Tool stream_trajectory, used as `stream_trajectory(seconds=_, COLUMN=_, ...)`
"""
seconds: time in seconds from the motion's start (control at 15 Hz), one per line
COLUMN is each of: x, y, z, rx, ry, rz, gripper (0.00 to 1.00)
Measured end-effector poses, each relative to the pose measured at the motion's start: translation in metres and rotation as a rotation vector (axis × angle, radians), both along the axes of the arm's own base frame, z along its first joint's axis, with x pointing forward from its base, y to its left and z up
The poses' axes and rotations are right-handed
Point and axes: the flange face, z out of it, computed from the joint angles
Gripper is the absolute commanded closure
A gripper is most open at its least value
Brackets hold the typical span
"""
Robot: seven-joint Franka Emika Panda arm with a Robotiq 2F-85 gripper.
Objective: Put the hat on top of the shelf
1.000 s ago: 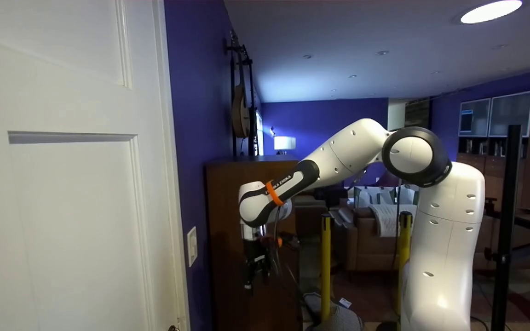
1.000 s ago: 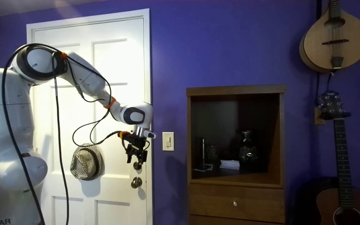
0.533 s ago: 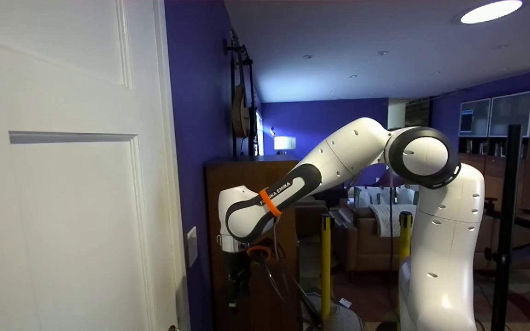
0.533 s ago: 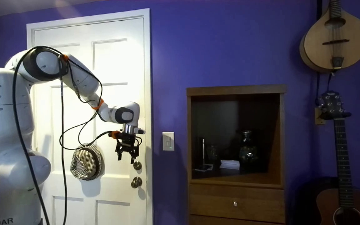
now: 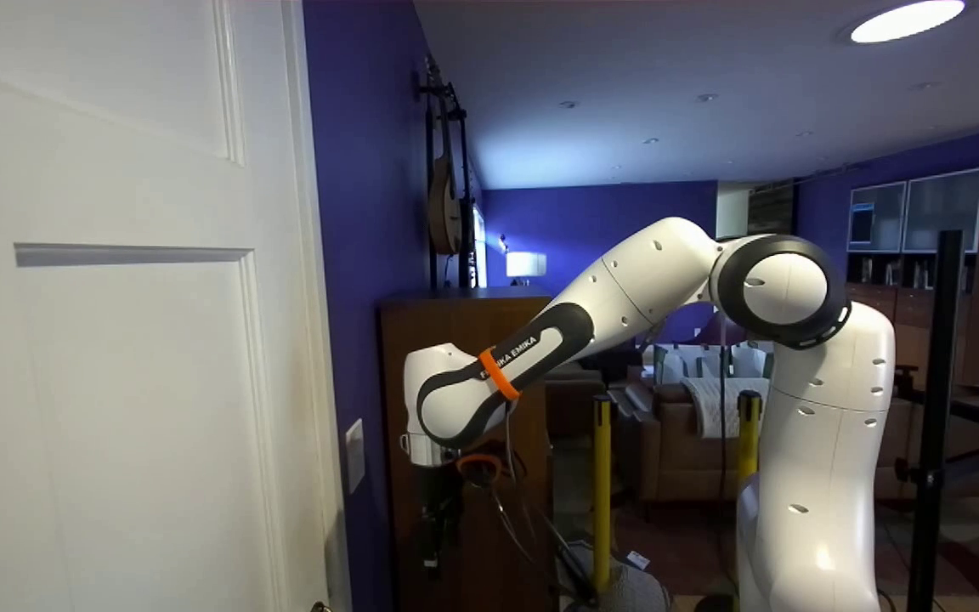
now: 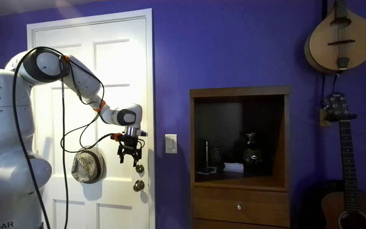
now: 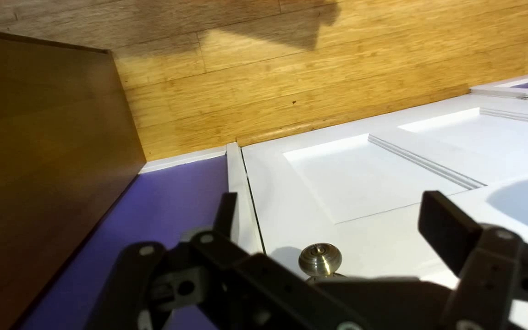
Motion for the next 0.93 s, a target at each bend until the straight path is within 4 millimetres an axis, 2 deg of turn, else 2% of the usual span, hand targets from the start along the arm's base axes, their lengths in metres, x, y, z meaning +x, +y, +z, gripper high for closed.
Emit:
stream_trajectory(seconds=0.4, x=-0.002, y=0.005, z=-0.004, rx=0.022, ry=0.01, rz=0.026, gripper=0.0)
stream_trajectory(seconds=0.73, x=-0.018, y=0.054, z=-0.013, rx=0.207, ry=0.087, rz=0.158, gripper=0.0)
stream_trajectory(seconds=0.93, x=-0.027, y=0.086, z=-0.014, rx=0.259, ry=0.111, rz=0.192, gripper=0.0)
